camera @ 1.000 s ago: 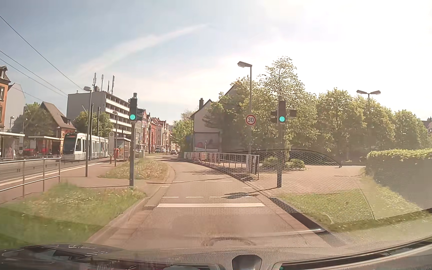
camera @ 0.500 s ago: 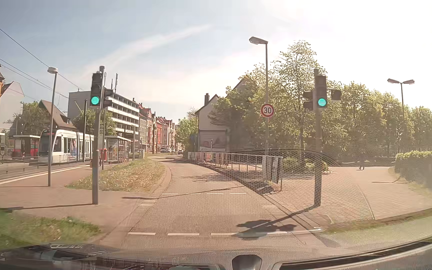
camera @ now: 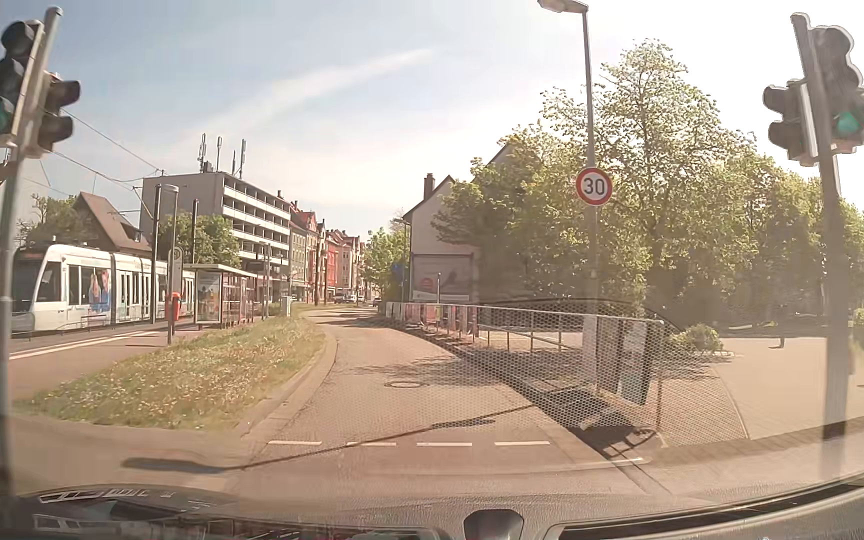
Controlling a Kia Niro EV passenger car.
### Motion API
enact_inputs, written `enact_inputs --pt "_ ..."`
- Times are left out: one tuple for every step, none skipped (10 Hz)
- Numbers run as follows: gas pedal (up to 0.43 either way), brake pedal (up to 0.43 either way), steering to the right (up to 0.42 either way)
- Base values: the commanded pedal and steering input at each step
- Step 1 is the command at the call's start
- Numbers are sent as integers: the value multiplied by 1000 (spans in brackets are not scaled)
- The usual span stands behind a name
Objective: Follow the waypoints while adhering to traffic rules and regulations
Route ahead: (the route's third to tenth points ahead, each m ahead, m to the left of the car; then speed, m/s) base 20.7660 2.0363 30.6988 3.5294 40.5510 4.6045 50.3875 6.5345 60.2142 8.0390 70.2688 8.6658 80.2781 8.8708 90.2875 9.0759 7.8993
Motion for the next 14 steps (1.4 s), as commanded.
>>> enact_inputs --pt "0 0 -38" --pt "0 0 -40" --pt "0 0 -42" --pt "0 0 -42" --pt "0 0 -42" --pt "0 0 -44" --pt "0 0 -44" --pt "0 0 -44" --pt "0 0 -44" --pt "0 0 -44" --pt "0 0 -44" --pt "0 0 -43" --pt "0 0 -41" --pt "0 0 -40"
